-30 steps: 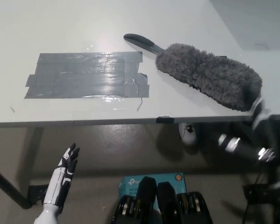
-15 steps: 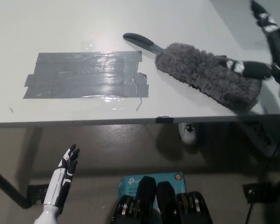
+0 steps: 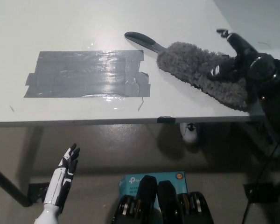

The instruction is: A grey duster is kept infront of the robot in the middle of the table and the robot extends its right arm to grab the duster, picks it up and hands it to a person

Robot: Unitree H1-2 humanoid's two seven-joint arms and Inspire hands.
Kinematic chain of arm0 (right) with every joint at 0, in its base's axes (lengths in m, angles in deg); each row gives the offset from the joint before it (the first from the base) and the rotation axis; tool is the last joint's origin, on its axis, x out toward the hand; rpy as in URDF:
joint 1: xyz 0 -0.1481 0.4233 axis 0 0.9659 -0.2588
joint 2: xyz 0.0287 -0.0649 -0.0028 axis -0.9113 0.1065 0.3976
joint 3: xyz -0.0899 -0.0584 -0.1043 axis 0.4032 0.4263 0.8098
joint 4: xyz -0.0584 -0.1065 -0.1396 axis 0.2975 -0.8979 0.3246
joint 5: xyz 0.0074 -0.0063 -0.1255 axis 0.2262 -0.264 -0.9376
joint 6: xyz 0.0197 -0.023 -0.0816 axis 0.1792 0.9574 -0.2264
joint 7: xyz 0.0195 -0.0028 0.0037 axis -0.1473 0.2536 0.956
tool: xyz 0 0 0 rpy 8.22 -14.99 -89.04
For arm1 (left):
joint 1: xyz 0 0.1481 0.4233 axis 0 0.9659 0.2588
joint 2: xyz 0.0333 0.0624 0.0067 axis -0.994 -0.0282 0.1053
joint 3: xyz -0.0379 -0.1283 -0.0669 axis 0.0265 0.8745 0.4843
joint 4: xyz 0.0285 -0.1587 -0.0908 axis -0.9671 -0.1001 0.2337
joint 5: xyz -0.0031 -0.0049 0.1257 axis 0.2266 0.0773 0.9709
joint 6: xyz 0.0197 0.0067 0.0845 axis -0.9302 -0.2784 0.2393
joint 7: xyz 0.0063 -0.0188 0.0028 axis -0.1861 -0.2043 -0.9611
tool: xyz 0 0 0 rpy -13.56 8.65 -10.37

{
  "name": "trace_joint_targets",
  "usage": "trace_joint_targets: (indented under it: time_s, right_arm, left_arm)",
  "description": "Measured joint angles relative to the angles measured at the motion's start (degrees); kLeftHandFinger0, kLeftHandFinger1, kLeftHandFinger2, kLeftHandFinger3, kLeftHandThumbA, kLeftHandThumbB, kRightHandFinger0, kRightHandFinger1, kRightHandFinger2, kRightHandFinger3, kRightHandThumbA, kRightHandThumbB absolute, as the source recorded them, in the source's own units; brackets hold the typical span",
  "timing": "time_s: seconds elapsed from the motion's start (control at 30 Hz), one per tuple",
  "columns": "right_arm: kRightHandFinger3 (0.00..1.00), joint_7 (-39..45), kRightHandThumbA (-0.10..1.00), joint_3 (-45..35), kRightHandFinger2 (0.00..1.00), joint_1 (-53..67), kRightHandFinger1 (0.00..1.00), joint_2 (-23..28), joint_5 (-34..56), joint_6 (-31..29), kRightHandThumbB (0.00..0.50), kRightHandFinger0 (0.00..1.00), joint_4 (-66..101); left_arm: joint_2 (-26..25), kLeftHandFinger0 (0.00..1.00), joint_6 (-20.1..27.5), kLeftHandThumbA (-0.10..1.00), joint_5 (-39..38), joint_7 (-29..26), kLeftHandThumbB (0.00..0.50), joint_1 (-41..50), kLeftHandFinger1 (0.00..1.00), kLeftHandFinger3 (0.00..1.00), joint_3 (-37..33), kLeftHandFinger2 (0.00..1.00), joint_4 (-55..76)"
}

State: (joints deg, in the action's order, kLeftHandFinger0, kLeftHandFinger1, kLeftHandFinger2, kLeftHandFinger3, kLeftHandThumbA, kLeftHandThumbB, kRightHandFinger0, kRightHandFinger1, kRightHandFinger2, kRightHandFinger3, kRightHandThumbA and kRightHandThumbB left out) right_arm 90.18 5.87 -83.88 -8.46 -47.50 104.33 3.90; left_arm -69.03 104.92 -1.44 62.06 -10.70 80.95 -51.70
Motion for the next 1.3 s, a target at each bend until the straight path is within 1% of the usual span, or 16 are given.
trace_joint_targets:
  time_s: [0.2,0.7,0.73,0.77,0.83,0.87,0.9,0.93,0.97,1.0,1.03,1.13,1.17,1.2,1.27,1.3]
  right_arm:
    - [1.00,1.29,1.00,3.25,1.00,-3.83,1.00,-1.78,-1.50,-0.08,0.500,1.00,-10.59]
    - [1.00,2.84,1.00,6.15,1.00,-6.20,1.00,-3.57,-3.34,-3.15,0.478,1.00,-18.80]
    - [1.00,2.95,0.90,6.74,1.00,-6.44,1.00,-3.58,-3.66,-3.47,0.454,1.00,-19.31]
    - [1.00,3.02,0.73,7.17,1.00,-6.63,1.00,-3.57,-3.86,-3.65,0.390,1.00,-19.80]
    - [1.00,2.96,0.31,7.43,1.00,-7.05,1.00,-3.68,-3.99,-4.07,0.299,1.00,-20.94]
    - [1.00,2.70,0.24,7.26,1.00,-7.21,0.91,-3.75,-3.97,-4.40,0.303,0.93,-21.63]
    - [1.00,2.52,0.04,7.15,0.89,-7.27,0.77,-3.76,-3.95,-4.63,0.293,0.65,-22.05]
    - [1.00,2.17,-0.04,7.12,0.99,-7.27,0.96,-3.83,-3.95,-5.12,0.293,0.85,-22.60]
    - [0.91,1.72,-0.10,7.16,0.96,-7.23,1.00,-3.89,-4.00,-5.44,0.207,0.98,-22.89]
    - [0.81,1.35,-0.10,7.19,0.81,-7.21,0.77,-3.93,-4.08,-5.67,0.198,0.80,-23.04]
    - [0.74,0.17,-0.10,7.54,0.74,-7.29,0.70,-3.90,-4.49,-6.30,0.191,0.65,-23.67]
    - [0.54,-2.98,-0.10,8.53,0.59,-7.05,0.58,-3.87,-5.72,-8.08,0.162,0.53,-24.37]
    - [0.49,-3.55,-0.10,8.54,0.43,-7.00,0.28,-3.85,-5.90,-8.42,0.163,0.11,-24.43]
    - [0.55,-4.76,-0.10,8.51,0.52,-6.92,0.28,-3.74,-6.20,-9.20,0.167,0.04,-24.56]
    - [0.65,-6.37,-0.10,8.24,0.74,-6.69,0.46,-3.57,-6.33,-10.33,0.154,0.08,-24.59]
    - [0.77,-7.38,-0.10,8.06,0.90,-6.46,0.59,-3.49,-6.35,-10.99,0.141,0.13,-24.64]
  left_arm:
    - [-0.01,1.00,-0.03,1.00,0.03,0.09,0.293,-0.26,1.00,1.00,-0.16,1.00,0.00]
    - [-0.41,1.00,-0.22,1.00,0.33,0.17,0.289,-0.56,1.00,1.00,-0.63,1.00,0.19]
    - [-0.41,1.00,-0.22,1.00,0.36,0.18,0.288,-0.56,1.00,1.00,-0.66,1.00,0.20]
    - [-0.41,1.00,-0.22,1.00,0.40,0.18,0.292,-0.55,1.00,1.00,-0.67,1.00,0.20]
    - [-0.41,1.00,-0.24,1.00,0.49,0.17,0.292,-0.55,1.00,1.00,-0.68,1.00,0.21]
    - [-0.41,1.00,-0.27,1.00,0.54,0.17,0.292,-0.55,1.00,1.00,-0.69,1.00,0.23]
    - [-0.41,1.00,-0.30,1.00,0.57,0.17,0.293,-0.55,1.00,1.00,-0.69,1.00,0.27]
    - [-0.42,1.00,-0.36,1.00,0.60,0.17,0.293,-0.55,1.00,1.00,-0.69,1.00,0.33]
    - [-0.43,1.00,-0.40,0.99,0.64,0.17,0.286,-0.55,1.00,1.00,-0.69,1.00,0.36]
    - [-0.44,1.00,-0.42,0.99,0.66,0.17,0.286,-0.56,1.00,1.00,-0.70,1.00,0.38]
    - [-0.44,1.00,-0.45,0.99,0.71,0.18,0.287,-0.58,1.00,1.00,-0.72,1.00,0.40]
    - [-0.46,1.00,-0.46,0.97,0.78,0.17,0.283,-0.61,1.00,1.00,-0.72,1.00,0.39]
    - [-0.46,1.00,-0.46,0.97,0.79,0.16,0.285,-0.61,1.00,1.00,-0.71,1.00,0.39]
    - [-0.46,1.00,-0.47,0.97,0.83,0.17,0.286,-0.61,1.00,1.00,-0.72,1.00,0.39]
    - [-0.46,1.00,-0.49,0.98,0.92,0.16,0.295,-0.60,1.00,1.00,-0.72,1.00,0.39]
    - [-0.46,1.00,-0.50,0.98,1.00,0.16,0.295,-0.60,1.00,1.00,-0.72,1.00,0.39]
